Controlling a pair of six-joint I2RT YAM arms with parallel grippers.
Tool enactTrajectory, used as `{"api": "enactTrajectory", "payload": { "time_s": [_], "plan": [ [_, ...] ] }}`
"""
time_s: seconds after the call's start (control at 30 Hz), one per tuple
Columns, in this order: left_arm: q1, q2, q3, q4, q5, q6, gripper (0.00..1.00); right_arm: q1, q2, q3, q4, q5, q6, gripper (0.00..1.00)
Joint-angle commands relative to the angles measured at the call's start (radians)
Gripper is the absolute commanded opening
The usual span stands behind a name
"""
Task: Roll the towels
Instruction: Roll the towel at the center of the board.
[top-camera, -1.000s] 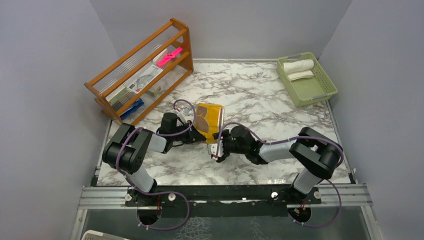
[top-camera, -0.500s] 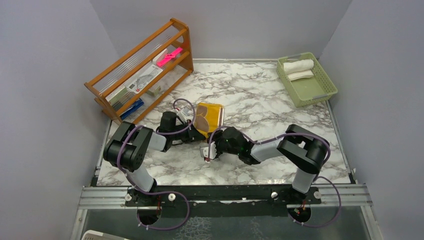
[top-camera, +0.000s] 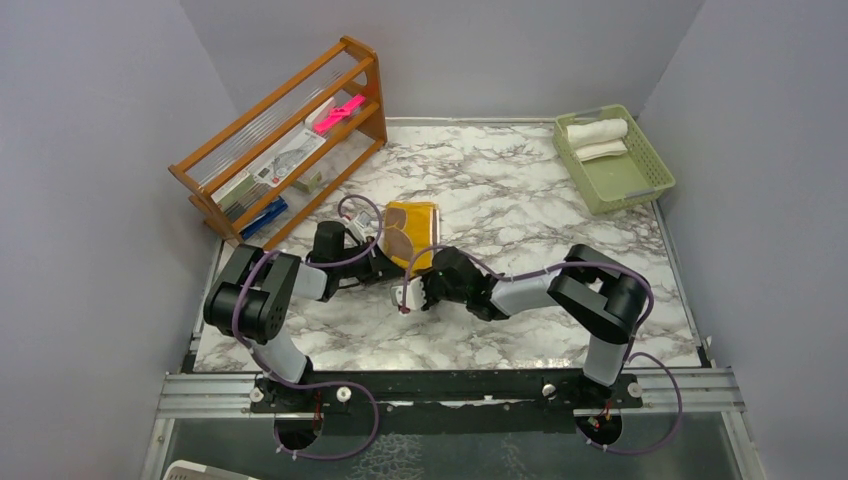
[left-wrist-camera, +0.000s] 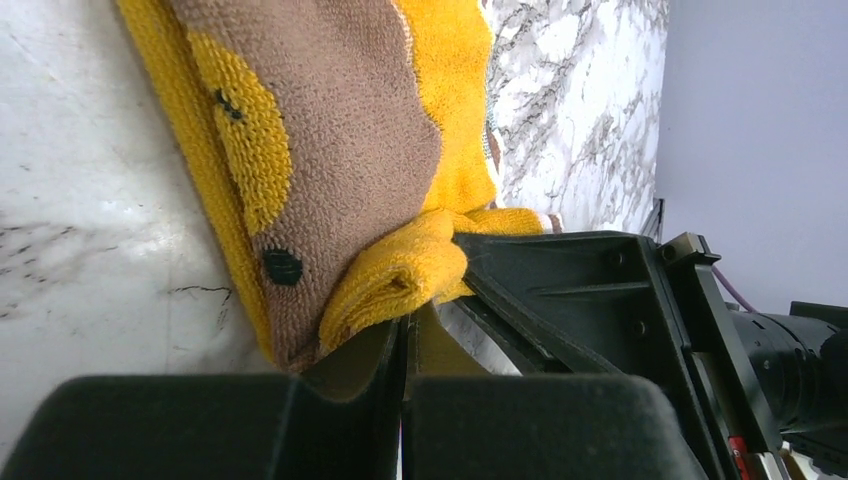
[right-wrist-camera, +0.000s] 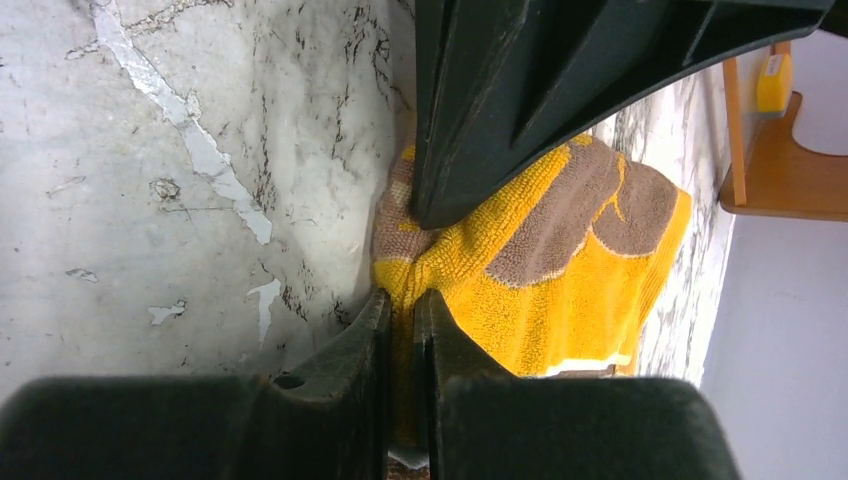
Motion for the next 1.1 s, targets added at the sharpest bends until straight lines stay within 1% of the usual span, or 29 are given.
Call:
{"api": "enactTrajectory", "payload": {
  "time_s": [0.0, 0.1, 0.13, 0.2, 0.27, 0.37, 0.47, 0.6, 0.63, 0.7, 0.73, 0.8, 0.9, 1.07],
  "plan": [
    [0.016, -0.065, 0.013, -0.003, 0.016, 0.004, 0.0, -0.001, 0.045, -0.008, -0.211, -0.016, 0.071, 0.06],
    [0.016, -0.1, 0.009, -0.003, 0.034, 0.005, 0.0, -0.003, 0.058, 0.019, -0.24, -0.022, 0.107, 0.04],
    [0.016, -0.112, 0.005, -0.002, 0.038, 0.001, 0.0, -0.003, 0.059, 0.03, -0.259, -0.028, 0.12, 0.02],
    [0.016, -0.144, -0.007, -0.004, 0.039, -0.014, 0.0, -0.007, 0.054, 0.061, -0.304, -0.044, 0.168, 0.01],
    [0.016, -0.194, -0.022, -0.004, 0.033, -0.036, 0.0, -0.021, 0.033, 0.106, -0.381, -0.097, 0.236, 0.02],
    [0.025, -0.295, -0.039, -0.032, 0.01, -0.07, 0.0, -0.034, -0.017, 0.164, -0.496, -0.234, 0.347, 0.04],
    [0.046, -0.398, -0.019, -0.172, -0.051, -0.05, 0.0, -0.056, -0.061, 0.199, -0.543, -0.367, 0.504, 0.07],
    [0.065, -0.514, 0.042, -0.391, -0.132, 0.037, 0.0, -0.093, -0.071, 0.245, -0.596, -0.503, 0.707, 0.08],
    [0.068, -0.532, 0.053, -0.428, -0.142, 0.053, 0.0, -0.105, -0.065, 0.258, -0.606, -0.557, 0.751, 0.08],
    [0.073, -0.563, 0.066, -0.467, -0.144, 0.069, 0.0, -0.138, -0.051, 0.266, -0.592, -0.666, 0.833, 0.07],
    [0.073, -0.574, 0.066, -0.474, -0.141, 0.071, 0.0, -0.156, -0.046, 0.259, -0.569, -0.719, 0.881, 0.05],
    [0.074, -0.591, 0.056, -0.475, -0.126, 0.071, 0.0, -0.191, -0.037, 0.242, -0.512, -0.817, 0.984, 0.04],
    [0.074, -0.623, 0.017, -0.43, -0.092, 0.058, 0.0, -0.238, -0.016, 0.217, -0.413, -0.907, 1.146, 0.01],
    [0.073, -0.658, -0.051, -0.343, -0.055, 0.013, 0.0, -0.28, 0.099, 0.269, -0.407, -1.036, 1.359, 0.01]
  ]
}}
